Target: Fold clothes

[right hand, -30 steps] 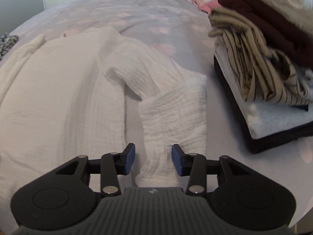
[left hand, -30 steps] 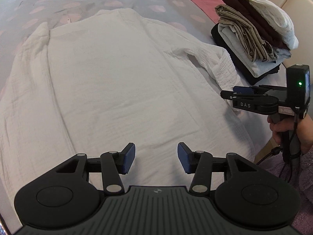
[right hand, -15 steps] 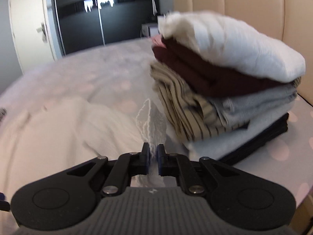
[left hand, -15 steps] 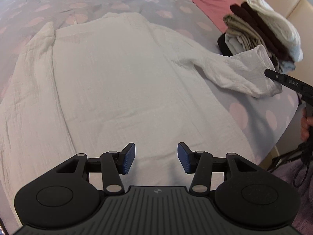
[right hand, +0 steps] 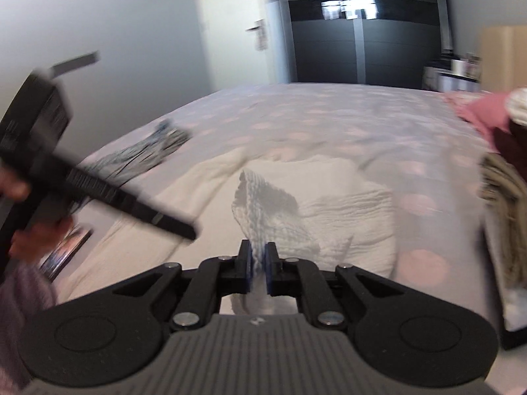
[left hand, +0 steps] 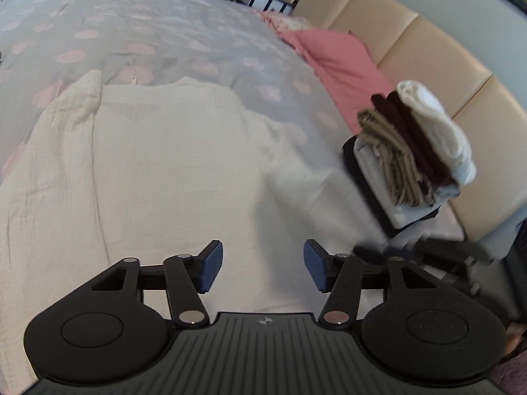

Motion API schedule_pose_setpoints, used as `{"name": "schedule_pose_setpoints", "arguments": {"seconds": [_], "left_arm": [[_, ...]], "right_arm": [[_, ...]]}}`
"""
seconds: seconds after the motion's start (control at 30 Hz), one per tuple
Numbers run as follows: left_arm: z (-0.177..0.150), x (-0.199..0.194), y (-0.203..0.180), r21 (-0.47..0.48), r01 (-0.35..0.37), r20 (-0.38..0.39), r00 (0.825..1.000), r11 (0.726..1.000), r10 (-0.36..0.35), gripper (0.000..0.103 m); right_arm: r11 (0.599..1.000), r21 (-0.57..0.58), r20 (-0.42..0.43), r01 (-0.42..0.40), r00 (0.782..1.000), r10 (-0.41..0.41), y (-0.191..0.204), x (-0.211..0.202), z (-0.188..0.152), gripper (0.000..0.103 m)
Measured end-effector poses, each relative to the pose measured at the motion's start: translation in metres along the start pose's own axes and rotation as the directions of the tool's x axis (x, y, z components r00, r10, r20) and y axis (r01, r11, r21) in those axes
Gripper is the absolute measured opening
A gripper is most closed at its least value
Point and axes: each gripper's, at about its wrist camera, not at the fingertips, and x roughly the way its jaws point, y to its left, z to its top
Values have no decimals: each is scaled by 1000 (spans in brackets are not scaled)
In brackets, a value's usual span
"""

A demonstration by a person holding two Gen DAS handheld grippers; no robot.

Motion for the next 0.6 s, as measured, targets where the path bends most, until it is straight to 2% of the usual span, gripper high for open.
{"name": "schedule_pose_setpoints", "arguments": {"seconds": [0.1, 0.3, 0.4, 0.47, 0.5, 0.53, 0.57, 0.6], "left_arm": [[-2, 3, 6, -37, 25, -31, 999, 999, -27, 59], [-16, 20, 16, -112, 18, -152, 988, 993, -36, 59], [-26, 29, 19, -105, -16, -192, 981, 994, -5, 58], [-35, 41, 19, -80, -22, -239, 971, 997, 2, 44], [-38, 46, 19, -70, -28, -260, 966, 997, 9, 29], [-40, 48, 19, -65, -32, -266, 964, 997, 14, 19], [-42, 50, 19, -60, -34, -267, 964, 998, 17, 17], [-44, 51, 19, -56, -37, -268, 963, 998, 21, 10]], "right_arm": [[996, -67, -53, -61, 997, 57, 13, 3, -7, 9], [975, -157, -146, -157, 980, 134, 36, 2, -18, 9], [963, -198, -186, -186, 971, 149, 46, 3, -25, 9], [958, -209, -204, -194, 967, 151, 45, 12, -27, 9], [958, -210, -211, -196, 966, 151, 43, 17, -27, 9], [958, -208, -220, -199, 963, 153, 40, 21, -26, 10], [957, -208, -228, -201, 962, 153, 38, 23, -26, 10], [956, -211, -233, -202, 961, 152, 39, 23, -27, 10]]}}
